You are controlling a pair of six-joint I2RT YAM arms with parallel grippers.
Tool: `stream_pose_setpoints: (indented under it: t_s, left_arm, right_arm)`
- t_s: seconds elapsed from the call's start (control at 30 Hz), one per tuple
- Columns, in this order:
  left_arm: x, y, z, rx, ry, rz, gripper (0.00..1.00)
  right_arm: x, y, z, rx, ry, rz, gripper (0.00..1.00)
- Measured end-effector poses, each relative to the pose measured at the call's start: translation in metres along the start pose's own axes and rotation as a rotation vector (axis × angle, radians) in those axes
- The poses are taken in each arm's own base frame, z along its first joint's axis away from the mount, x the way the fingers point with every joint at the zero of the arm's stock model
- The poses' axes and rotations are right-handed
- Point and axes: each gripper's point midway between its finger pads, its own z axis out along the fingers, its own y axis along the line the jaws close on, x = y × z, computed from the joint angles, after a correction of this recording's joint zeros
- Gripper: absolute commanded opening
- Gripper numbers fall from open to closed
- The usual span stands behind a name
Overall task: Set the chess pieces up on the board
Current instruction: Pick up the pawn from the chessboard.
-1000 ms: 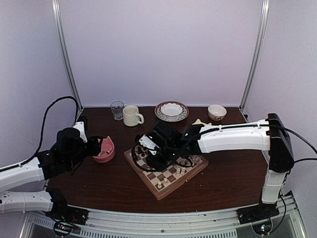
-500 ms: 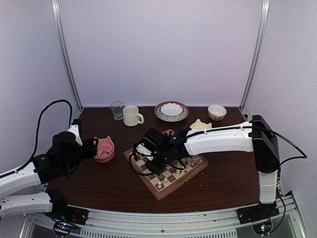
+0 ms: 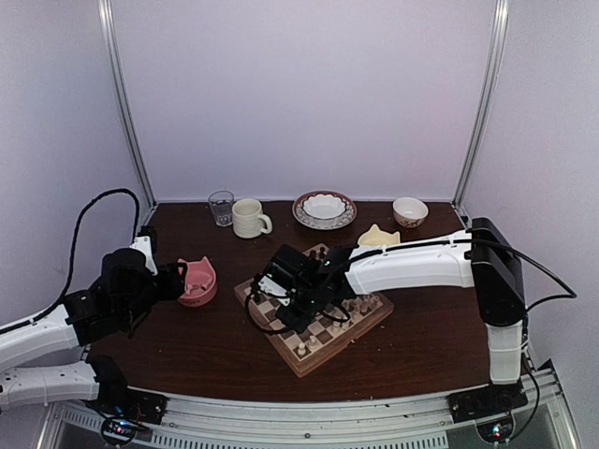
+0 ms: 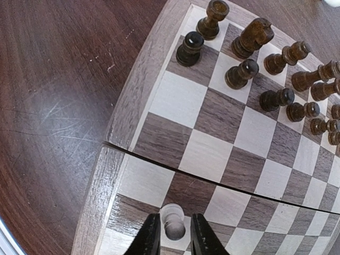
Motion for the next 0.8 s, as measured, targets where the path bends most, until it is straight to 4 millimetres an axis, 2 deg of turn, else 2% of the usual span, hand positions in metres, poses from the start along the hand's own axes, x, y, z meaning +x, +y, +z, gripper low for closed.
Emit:
stream_pose_setpoints:
  t_s: [0.47,0.8]
  left_arm:
    - [-0.0040,-0.0001,-0.0026,0.006,-0.016,-0.009,0.56]
    - [-0.0008,0.0014,-0.0025,0.005,-0.013,-0.008,0.56]
  right_arm:
    - [0.0008,-0.0022,0.0000,0.013,0.003,0.000,0.12]
    - [0.0024,-0.0050,-0.0008,0.028,0.003,0.000,0.12]
